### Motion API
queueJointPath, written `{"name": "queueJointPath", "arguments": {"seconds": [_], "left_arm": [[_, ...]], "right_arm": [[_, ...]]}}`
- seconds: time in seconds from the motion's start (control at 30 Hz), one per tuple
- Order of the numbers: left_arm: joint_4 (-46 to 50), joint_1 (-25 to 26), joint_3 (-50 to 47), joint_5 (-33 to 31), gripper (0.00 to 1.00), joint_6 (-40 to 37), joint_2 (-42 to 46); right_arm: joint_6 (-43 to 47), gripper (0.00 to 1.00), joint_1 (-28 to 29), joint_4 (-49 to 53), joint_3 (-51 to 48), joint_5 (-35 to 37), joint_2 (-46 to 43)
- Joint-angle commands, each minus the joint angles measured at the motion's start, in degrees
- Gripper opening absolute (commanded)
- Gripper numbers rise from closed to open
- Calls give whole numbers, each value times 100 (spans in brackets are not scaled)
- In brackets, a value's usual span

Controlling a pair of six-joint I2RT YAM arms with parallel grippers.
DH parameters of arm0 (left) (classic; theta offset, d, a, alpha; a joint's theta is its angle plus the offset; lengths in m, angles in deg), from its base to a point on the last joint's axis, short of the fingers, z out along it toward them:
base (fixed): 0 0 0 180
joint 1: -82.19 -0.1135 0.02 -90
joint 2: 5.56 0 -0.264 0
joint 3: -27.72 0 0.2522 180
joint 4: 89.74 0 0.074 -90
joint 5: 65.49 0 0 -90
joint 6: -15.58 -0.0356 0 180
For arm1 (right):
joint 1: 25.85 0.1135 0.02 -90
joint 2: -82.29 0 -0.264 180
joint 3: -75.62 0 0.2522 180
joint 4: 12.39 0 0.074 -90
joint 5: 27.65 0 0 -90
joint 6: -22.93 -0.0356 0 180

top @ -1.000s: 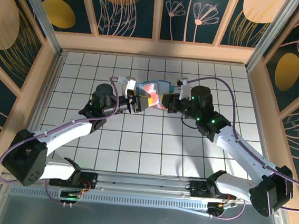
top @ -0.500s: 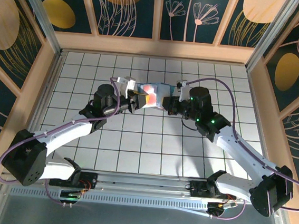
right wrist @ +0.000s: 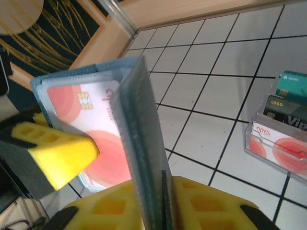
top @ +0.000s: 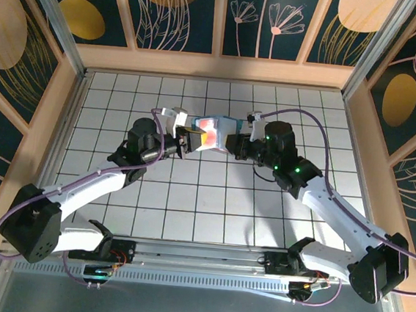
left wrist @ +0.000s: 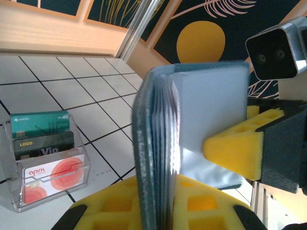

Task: Take the credit cards out of the card holder

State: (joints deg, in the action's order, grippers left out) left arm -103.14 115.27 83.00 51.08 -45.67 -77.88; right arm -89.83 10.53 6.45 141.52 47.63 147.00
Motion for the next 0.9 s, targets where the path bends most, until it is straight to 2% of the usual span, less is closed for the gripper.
{"name": "queueJointPath", "arguments": {"seconds": [0.0,0.1,0.3,0.57,0.87], "left_arm": [[6,-27,-71,126,0,-241,232],[160,-23,-87,124,0,-329,314],[498,-22,-65,293,0,-444,354],[965,-29,-77,105,0,-479,273],[562,-22,-399,293,0,-62,268]], "right_arm": [[46,34,30,141,276,262,-198],[125,41,34,381,368,527,-277],[228,46,27,918,680,1019,-386],[10,46,350,1098,1125,950,-484],[-185,38,873,1194,1287,768,9]]}}
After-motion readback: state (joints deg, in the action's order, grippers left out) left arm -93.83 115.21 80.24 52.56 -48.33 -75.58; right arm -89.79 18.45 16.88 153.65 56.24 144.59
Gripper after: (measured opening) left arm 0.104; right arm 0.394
